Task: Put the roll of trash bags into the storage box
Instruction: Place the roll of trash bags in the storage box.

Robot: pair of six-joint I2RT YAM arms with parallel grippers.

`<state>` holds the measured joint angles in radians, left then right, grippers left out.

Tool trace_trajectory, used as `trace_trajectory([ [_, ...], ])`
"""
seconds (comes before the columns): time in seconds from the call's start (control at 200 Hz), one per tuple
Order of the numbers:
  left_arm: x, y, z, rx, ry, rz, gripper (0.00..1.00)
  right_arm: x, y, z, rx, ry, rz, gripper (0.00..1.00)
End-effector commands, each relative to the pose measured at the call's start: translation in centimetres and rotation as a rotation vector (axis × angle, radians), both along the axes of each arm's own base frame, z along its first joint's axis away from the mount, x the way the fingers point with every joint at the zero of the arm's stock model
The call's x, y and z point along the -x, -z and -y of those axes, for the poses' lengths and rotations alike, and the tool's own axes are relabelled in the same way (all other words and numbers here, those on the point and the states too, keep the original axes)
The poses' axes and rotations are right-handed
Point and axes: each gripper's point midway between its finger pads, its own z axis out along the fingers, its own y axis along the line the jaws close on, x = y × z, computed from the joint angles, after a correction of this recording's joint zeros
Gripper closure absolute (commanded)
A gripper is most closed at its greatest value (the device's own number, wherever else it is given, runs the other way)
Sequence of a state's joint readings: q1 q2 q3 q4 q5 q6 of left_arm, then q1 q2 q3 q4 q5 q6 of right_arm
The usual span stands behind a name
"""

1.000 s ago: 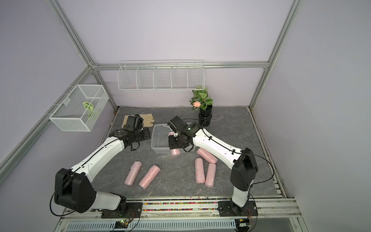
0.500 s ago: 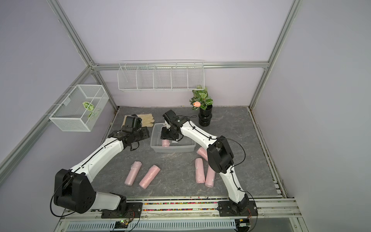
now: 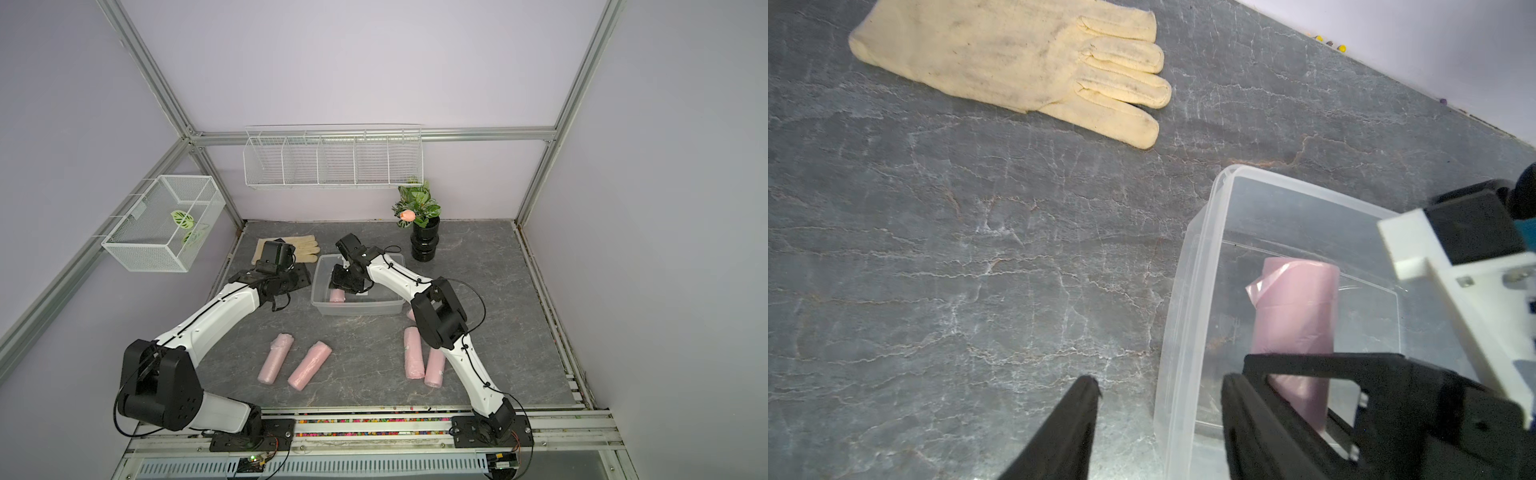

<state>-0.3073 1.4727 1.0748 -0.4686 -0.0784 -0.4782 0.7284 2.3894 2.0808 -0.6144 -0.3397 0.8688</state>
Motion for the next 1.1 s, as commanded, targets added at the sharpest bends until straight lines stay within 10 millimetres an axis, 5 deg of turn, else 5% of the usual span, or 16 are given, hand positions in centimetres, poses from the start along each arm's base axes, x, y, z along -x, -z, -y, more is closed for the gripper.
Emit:
trace_trajectory([
  [0.0,-0.4,0.6,-0.1,0.035,-0.021,-0.007,0.47,-1.8,-1.8,-1.1,-0.09,0.045,0.022,0.58],
  [0.66,-1.4,3.8,1.0,0.109,0.002,-0.067,0.47,-2.2,2.8,-2.8,-0.055,0.073,-0.064,0.58],
  [1.095,-1.3,5.1,2.3,0.155,0.051,-0.103,0.49,-1.8,3.6,-3.2,-0.054,0.068,-0.078,0.47],
])
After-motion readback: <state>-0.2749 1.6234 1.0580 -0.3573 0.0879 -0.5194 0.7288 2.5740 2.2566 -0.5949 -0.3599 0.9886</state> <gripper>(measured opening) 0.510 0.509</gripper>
